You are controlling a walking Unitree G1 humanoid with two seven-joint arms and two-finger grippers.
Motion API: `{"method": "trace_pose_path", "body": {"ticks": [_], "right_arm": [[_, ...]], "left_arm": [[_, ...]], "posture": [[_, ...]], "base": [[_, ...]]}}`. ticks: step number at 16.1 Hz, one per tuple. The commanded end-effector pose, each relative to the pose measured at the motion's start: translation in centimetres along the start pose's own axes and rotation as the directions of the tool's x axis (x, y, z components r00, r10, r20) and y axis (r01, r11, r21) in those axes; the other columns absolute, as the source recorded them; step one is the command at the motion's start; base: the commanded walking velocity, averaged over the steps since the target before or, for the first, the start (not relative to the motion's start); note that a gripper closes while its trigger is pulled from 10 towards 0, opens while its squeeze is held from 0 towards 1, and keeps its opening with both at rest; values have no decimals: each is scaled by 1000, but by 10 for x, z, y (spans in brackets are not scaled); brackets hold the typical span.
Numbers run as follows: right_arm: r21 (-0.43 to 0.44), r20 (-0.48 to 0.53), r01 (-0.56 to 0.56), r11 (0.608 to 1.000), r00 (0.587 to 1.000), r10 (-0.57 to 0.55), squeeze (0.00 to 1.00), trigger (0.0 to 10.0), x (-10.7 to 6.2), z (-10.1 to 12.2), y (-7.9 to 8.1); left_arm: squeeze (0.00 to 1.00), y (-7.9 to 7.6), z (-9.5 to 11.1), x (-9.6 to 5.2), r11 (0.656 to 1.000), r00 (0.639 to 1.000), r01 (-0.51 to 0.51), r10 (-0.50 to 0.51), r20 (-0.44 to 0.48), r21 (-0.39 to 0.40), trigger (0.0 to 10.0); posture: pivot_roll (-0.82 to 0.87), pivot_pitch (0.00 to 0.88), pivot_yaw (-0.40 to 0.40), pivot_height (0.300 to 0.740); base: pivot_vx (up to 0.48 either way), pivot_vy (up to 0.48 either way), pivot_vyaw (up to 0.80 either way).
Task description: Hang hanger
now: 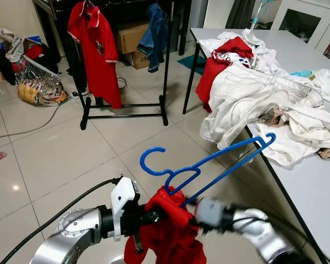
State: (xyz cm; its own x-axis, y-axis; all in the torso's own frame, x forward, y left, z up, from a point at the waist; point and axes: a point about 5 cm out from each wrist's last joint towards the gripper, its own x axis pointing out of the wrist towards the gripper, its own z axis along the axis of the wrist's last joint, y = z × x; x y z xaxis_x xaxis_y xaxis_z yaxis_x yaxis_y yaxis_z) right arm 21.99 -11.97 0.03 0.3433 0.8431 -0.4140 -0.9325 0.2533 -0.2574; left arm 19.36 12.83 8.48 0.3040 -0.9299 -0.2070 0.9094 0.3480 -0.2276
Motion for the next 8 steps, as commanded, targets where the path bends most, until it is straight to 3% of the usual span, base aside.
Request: {"method": "trace_pose_path", "body": {"ticks": [1,8], "right_arm": [[-18,-16,24,1000,1000,-24,0,10000,0,-1,-3],[-26,-153,148,989,977,-150,0,10000,3,-16,-14]], "left_arm": [[0,0,6,4,999,1000,26,-26,16,22,10000],[0,1,6,5,999,1000,23,-23,17,22,10000]], "posture": [[21,0,-19,740],[21,0,-17,740]], "base": [[0,0,0],[0,0,0]]}}
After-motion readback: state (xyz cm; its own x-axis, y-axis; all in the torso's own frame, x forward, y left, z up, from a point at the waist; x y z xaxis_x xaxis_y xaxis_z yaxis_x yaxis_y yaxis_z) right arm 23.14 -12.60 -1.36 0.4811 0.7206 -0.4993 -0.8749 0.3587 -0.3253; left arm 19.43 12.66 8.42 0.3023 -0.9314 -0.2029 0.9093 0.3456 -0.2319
